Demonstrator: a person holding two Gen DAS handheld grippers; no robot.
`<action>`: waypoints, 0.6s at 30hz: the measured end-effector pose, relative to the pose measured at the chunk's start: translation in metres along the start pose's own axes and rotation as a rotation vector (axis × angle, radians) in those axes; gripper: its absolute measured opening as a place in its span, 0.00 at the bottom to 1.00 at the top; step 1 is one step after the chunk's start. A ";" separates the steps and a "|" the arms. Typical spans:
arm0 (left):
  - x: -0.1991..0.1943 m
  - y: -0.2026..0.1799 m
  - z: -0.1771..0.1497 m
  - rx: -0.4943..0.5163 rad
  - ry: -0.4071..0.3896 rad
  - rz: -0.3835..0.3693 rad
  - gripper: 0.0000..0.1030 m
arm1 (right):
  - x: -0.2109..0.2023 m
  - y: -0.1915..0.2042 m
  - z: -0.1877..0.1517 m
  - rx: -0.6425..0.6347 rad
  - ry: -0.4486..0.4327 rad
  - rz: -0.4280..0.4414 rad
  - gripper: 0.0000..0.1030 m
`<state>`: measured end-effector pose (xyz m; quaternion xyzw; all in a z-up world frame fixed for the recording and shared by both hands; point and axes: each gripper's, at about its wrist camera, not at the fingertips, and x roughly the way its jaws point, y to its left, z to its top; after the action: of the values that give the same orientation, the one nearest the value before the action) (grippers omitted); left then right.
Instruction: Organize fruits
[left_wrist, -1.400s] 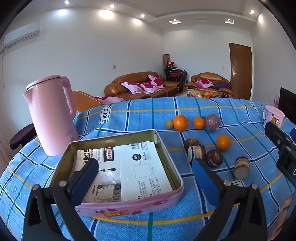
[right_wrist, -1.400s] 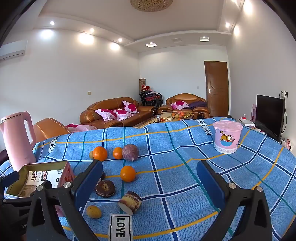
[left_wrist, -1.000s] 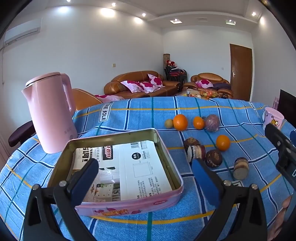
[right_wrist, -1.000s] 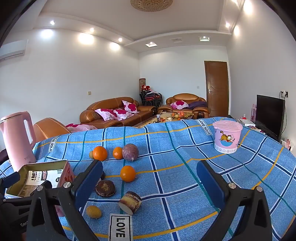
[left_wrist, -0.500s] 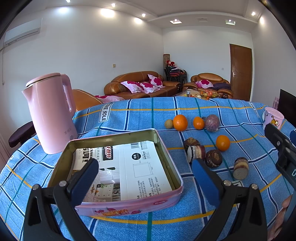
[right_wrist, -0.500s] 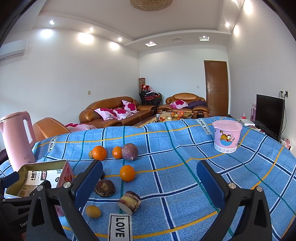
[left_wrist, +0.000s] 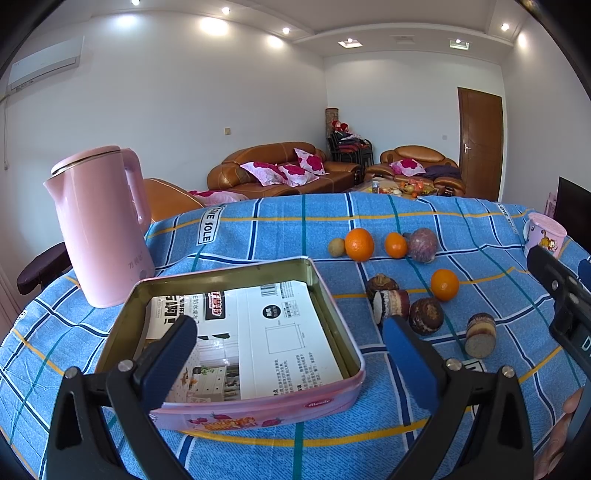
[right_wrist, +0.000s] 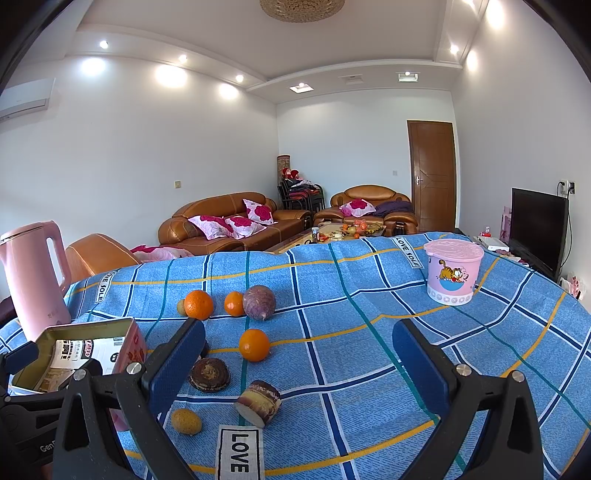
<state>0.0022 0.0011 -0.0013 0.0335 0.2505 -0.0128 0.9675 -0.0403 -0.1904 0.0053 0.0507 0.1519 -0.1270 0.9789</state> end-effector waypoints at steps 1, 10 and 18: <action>0.000 0.000 0.000 0.000 0.000 0.000 1.00 | 0.000 0.000 0.000 0.000 0.000 0.000 0.99; 0.001 0.000 0.000 0.001 0.002 0.000 1.00 | 0.001 0.001 0.001 0.003 0.003 0.000 0.99; 0.004 0.001 -0.001 -0.007 0.043 -0.020 1.00 | 0.010 -0.014 0.000 0.041 0.041 -0.009 0.99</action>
<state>0.0057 0.0023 -0.0040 0.0278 0.2717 -0.0210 0.9618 -0.0348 -0.2060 0.0013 0.0726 0.1694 -0.1332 0.9738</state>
